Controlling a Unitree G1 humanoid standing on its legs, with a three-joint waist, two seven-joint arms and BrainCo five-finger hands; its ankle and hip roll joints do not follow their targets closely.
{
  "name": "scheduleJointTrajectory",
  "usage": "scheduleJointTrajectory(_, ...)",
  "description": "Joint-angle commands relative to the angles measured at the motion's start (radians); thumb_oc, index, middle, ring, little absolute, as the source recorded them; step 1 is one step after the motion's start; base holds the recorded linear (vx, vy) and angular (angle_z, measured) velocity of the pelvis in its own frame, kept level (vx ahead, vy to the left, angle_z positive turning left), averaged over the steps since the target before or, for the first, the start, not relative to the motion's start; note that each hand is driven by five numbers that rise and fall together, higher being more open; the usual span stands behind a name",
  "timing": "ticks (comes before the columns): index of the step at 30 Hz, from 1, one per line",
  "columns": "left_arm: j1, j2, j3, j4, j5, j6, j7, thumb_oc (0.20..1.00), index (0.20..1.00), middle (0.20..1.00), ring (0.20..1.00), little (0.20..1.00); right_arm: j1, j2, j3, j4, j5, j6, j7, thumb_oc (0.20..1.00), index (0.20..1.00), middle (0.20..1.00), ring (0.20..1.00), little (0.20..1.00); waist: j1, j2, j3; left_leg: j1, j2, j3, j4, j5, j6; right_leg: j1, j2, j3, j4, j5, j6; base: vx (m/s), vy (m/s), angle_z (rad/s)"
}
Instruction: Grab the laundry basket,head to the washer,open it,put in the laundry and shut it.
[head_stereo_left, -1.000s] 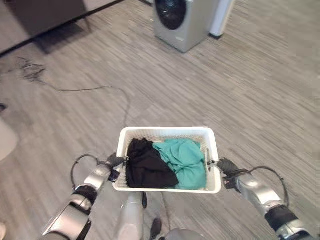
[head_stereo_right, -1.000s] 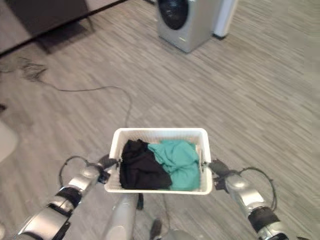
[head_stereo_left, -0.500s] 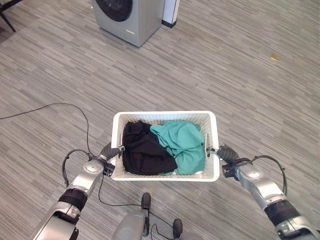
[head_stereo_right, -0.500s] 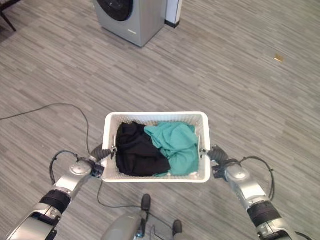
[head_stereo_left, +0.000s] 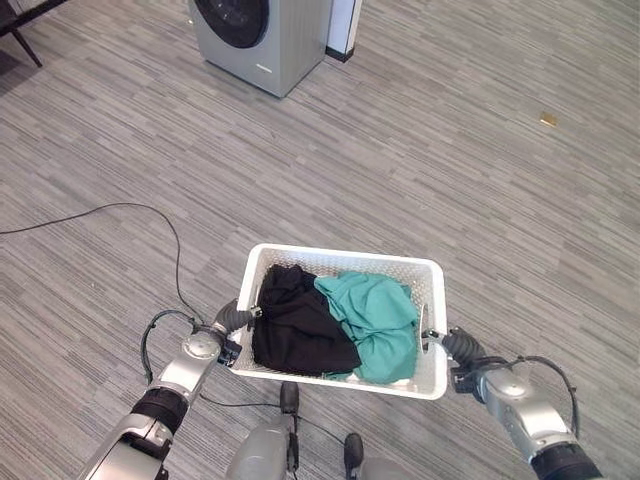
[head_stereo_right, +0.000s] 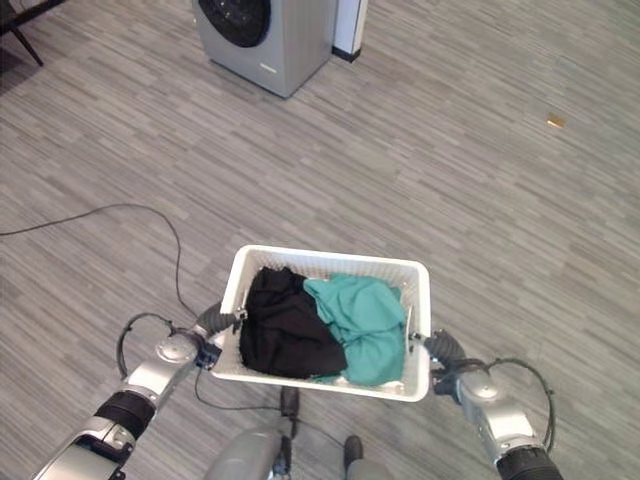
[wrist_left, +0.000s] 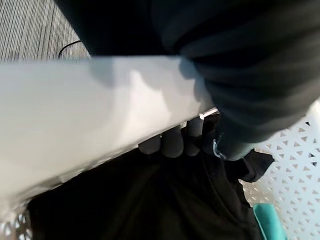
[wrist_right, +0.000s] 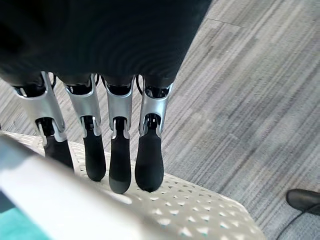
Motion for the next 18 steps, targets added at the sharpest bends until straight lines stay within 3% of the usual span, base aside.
scheduleJointTrajectory(1, -0.019, -0.048, -0.024, -0.014, 0.006, -0.029, -0.031, 0.2, 0.2, 0.2, 0.2, 0.2, -0.179, 0.096, -0.031, -0.159, 0.194, -0.14, 0.101, 0.2, 0.2, 0.2, 0.2, 0.2, 0.012, 0.007, -0.041, 0.003, 0.027, 0.002, 0.121, -0.092, -0.006, 0.022, -0.073, -0.121, 0.094, 0.371, 0.016, 0.05, 0.135, -0.1)
scheduleJointTrajectory(3, -0.01, -0.053, -0.023, -0.023, 0.0, -0.024, -0.039, 0.2, 0.2, 0.2, 0.2, 0.2, -0.191, 0.103, -0.015, -0.142, 0.207, -0.137, 0.107, 0.2, 0.2, 0.2, 0.2, 0.2, 0.015, 0.018, -0.03, 0.025, 0.029, 0.008, 0.115, -0.093, -0.002, 0.006, -0.077, -0.172, 0.134, 0.366, 0.013, 0.07, 0.111, -0.19)
scheduleJointTrajectory(4, -0.011, -0.052, -0.033, -0.026, 0.007, -0.023, -0.04, 0.2, 0.2, 0.2, 0.2, 0.2, -0.183, 0.096, -0.021, -0.146, 0.208, -0.131, 0.112, 0.2, 0.2, 0.2, 0.2, 0.2, -0.01, 0.021, -0.026, 0.03, 0.015, -0.027, 0.121, -0.094, 0.006, -0.012, 0.018, -0.049, 0.196, 0.337, 0.018, 0.11, 0.056, -0.07)
scheduleJointTrajectory(5, -0.024, -0.061, -0.046, 0.001, 0.017, -0.029, -0.033, 0.2, 0.2, 0.2, 0.2, 0.2, -0.165, 0.089, -0.025, -0.151, 0.222, -0.134, 0.109, 0.2, 0.2, 0.2, 0.2, 0.2, -0.037, 0.027, -0.028, 0.031, 0.008, -0.055, 0.122, -0.095, 0.009, -0.043, 0.126, 0.051, 0.208, 0.244, 0.007, 0.11, 0.058, 0.03)
scheduleJointTrajectory(7, -0.047, -0.087, -0.056, 0.046, 0.04, -0.025, -0.035, 0.2, 0.2, 0.2, 0.2, 0.2, -0.131, 0.096, -0.03, -0.164, 0.239, -0.143, 0.105, 0.2, 0.2, 0.2, 0.2, 0.2, -0.049, 0.015, -0.035, 0.024, -0.023, -0.075, 0.117, -0.086, 0.011, -0.07, 0.211, 0.069, 0.146, 0.157, -0.011, 0.09, 0.098, 0.57)
scheduleJointTrajectory(8, -0.047, -0.088, -0.058, 0.048, 0.041, -0.026, -0.035, 0.2, 0.2, 0.2, 0.2, 0.2, -0.128, 0.096, -0.031, -0.166, 0.239, -0.142, 0.105, 0.2, 0.2, 0.2, 0.2, 0.2, -0.053, 0.013, -0.034, 0.028, -0.028, -0.08, 0.115, -0.088, 0.012, -0.068, 0.207, 0.064, 0.151, 0.15, -0.011, 0.08, 0.051, 0.93)
scheduleJointTrajectory(9, -0.042, -0.089, -0.044, 0.056, 0.042, -0.018, -0.033, 0.2, 0.2, 0.2, 0.2, 0.2, -0.12, 0.101, -0.017, -0.181, 0.236, -0.143, 0.118, 0.2, 0.2, 0.2, 0.2, 0.2, -0.025, -0.007, -0.035, 0.032, -0.04, -0.058, 0.108, -0.075, 0.003, 0.011, 0.151, -0.087, 0.065, 0.127, -0.066, 0.04, -0.022, 1.01)
scheduleJointTrajectory(10, -0.039, -0.088, -0.04, 0.055, 0.048, -0.014, -0.034, 0.2, 0.2, 0.2, 0.2, 0.2, -0.12, 0.095, -0.013, -0.183, 0.239, -0.138, 0.121, 0.2, 0.2, 0.2, 0.2, 0.2, -0.015, -0.009, -0.034, 0.035, -0.033, -0.053, 0.101, -0.07, -0.003, 0.025, 0.156, -0.099, 0.045, 0.102, -0.079, 0.03, -0.024, 0.09)
scheduleJointTrajectory(12, -0.034, -0.092, -0.043, 0.064, 0.055, -0.016, -0.038, 0.2, 0.2, 0.2, 0.2, 0.2, -0.121, 0.089, -0.013, -0.163, 0.251, -0.136, 0.117, 0.2, 0.2, 0.2, 0.2, 0.2, 0.001, -0.012, -0.031, 0.05, -0.039, -0.053, 0.082, -0.057, -0.009, 0.052, 0.167, -0.072, 0.014, 0.12, -0.078, 0.01, -0.072, -0.33)
scheduleJointTrajectory(18, -0.016, -0.098, -0.045, 0.053, 0.045, -0.018, -0.041, 0.2, 0.2, 0.2, 0.2, 0.2, -0.114, 0.099, -0.015, -0.151, 0.282, -0.132, 0.116, 0.2, 0.2, 0.2, 0.2, 0.2, 0.0, -0.012, -0.068, 0.051, -0.062, -0.036, 0.068, -0.067, -0.004, 0.117, 0.137, -0.056, -0.071, 0.17, -0.075, 0.03, -0.002, -0.08)
